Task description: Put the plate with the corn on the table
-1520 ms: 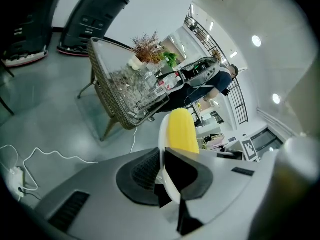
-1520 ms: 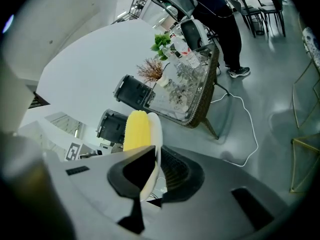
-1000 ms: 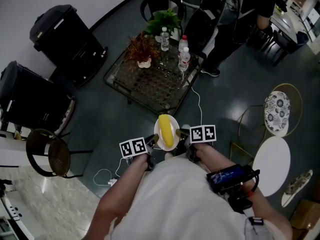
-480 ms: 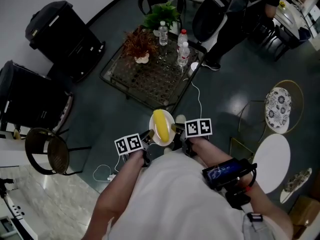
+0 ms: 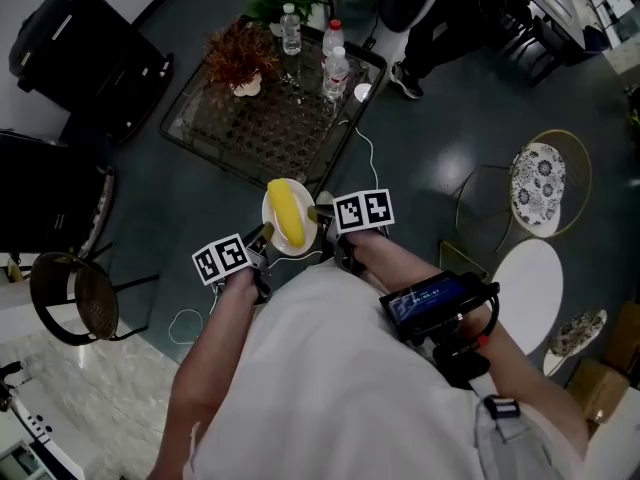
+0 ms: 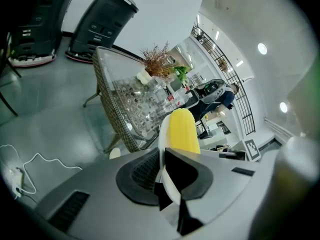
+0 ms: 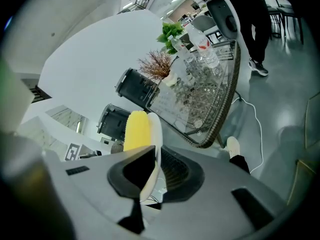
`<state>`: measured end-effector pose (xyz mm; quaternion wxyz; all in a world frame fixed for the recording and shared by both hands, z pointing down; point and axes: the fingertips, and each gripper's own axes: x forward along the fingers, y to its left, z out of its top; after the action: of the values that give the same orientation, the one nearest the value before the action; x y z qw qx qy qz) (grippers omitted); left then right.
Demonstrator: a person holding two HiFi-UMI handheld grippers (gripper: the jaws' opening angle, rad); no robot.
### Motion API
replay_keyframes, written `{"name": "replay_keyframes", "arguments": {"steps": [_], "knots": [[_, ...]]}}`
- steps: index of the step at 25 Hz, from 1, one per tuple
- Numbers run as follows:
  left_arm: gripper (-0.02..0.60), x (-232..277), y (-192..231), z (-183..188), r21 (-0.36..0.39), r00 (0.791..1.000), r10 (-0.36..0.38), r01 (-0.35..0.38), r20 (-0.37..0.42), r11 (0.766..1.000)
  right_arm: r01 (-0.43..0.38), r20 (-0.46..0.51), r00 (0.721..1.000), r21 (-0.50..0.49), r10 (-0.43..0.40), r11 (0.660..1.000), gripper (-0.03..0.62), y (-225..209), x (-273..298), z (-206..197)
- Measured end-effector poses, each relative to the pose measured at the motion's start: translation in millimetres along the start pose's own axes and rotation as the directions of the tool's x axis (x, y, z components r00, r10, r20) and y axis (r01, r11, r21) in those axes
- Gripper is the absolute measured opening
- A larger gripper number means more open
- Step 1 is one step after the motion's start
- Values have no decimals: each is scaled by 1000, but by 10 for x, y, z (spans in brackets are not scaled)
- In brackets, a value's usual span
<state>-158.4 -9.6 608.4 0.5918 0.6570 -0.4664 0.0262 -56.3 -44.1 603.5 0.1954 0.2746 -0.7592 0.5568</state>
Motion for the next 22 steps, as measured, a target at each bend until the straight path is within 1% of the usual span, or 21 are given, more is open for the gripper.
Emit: {"name": "replay_keyframes", "arguments": {"steps": [11, 17, 22], "knots": [[34, 390, -41, 480, -28, 1000, 17, -17, 15, 999, -16, -32, 999, 2, 16, 1000, 43, -184, 184, 610], [34, 566, -31, 653, -35, 1000, 26, -26, 11, 999, -16, -49, 999, 4, 16, 1000, 43, -277, 268, 826], [34, 690, -14, 729, -40, 999, 36, -36, -10, 999, -5, -68, 998, 35, 8, 999, 43, -377, 326, 916]]}}
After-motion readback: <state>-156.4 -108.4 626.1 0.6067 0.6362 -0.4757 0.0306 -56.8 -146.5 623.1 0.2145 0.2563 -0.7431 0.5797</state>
